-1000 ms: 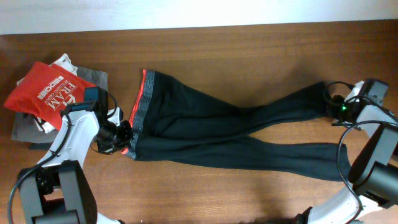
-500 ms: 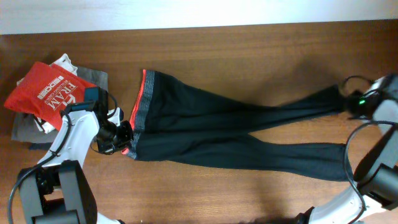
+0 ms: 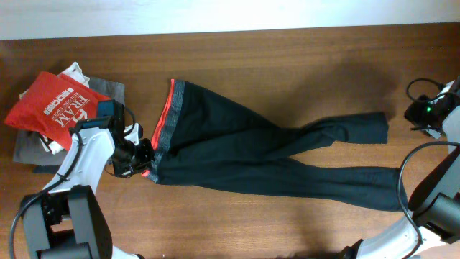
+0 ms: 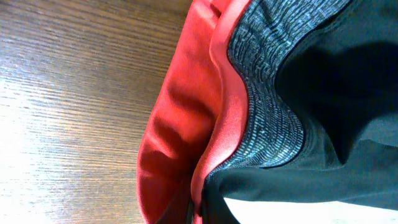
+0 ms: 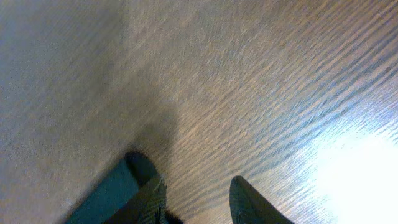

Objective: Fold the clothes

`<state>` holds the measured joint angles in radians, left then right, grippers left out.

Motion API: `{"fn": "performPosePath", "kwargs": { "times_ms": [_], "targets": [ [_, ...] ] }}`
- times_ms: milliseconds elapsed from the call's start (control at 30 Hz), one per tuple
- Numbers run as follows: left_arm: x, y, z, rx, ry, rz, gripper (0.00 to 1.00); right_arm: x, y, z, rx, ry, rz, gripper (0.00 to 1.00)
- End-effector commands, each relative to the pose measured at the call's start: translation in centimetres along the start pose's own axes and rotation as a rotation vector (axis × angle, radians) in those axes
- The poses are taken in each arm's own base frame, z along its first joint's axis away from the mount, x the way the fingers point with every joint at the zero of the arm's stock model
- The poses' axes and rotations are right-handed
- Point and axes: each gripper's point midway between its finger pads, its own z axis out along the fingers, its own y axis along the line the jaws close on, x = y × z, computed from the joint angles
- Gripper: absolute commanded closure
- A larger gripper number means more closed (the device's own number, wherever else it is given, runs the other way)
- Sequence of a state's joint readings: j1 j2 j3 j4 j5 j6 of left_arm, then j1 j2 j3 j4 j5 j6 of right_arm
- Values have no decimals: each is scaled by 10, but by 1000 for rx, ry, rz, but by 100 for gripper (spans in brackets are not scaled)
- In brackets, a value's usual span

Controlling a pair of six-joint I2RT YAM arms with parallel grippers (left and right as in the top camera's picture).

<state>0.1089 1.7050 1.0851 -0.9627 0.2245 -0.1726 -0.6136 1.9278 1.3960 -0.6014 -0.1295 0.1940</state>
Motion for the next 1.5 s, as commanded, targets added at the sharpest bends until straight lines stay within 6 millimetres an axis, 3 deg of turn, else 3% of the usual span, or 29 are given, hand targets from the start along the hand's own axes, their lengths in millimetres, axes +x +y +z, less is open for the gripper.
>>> {"fn": "performPosePath", "kwargs": {
  "times_ms": [0,267,467,567,733,967,1067,1233,1333,1467],
  "targets": [
    [-9,-1,-10,1,-48,11,96,11,4,-6,-11,51,-1,60],
    [-14,-3,-10,12,-68,16,99,69,-2,-15,24,286,-5,60],
    [-15,-5,-13,18,-81,20,100,98,-3,-40,39,405,-13,60],
    [-21,-11,-17,48,-111,29,96,103,2,-52,37,415,-29,60],
    [-27,-26,-19,133,-134,45,76,119,11,-64,38,476,-51,59],
    [-17,-26,-18,138,-94,37,74,134,13,-70,57,536,-69,58],
    [-24,-29,-19,150,-121,48,64,135,13,-71,58,540,-68,56],
    [-33,-34,-20,157,-160,71,64,135,13,-70,58,539,-69,40],
    [-35,-40,-20,160,-174,91,65,138,12,-71,59,554,-74,40],
    [-34,-49,-18,164,-176,122,82,143,11,-77,61,577,-79,46]
  ]
}}
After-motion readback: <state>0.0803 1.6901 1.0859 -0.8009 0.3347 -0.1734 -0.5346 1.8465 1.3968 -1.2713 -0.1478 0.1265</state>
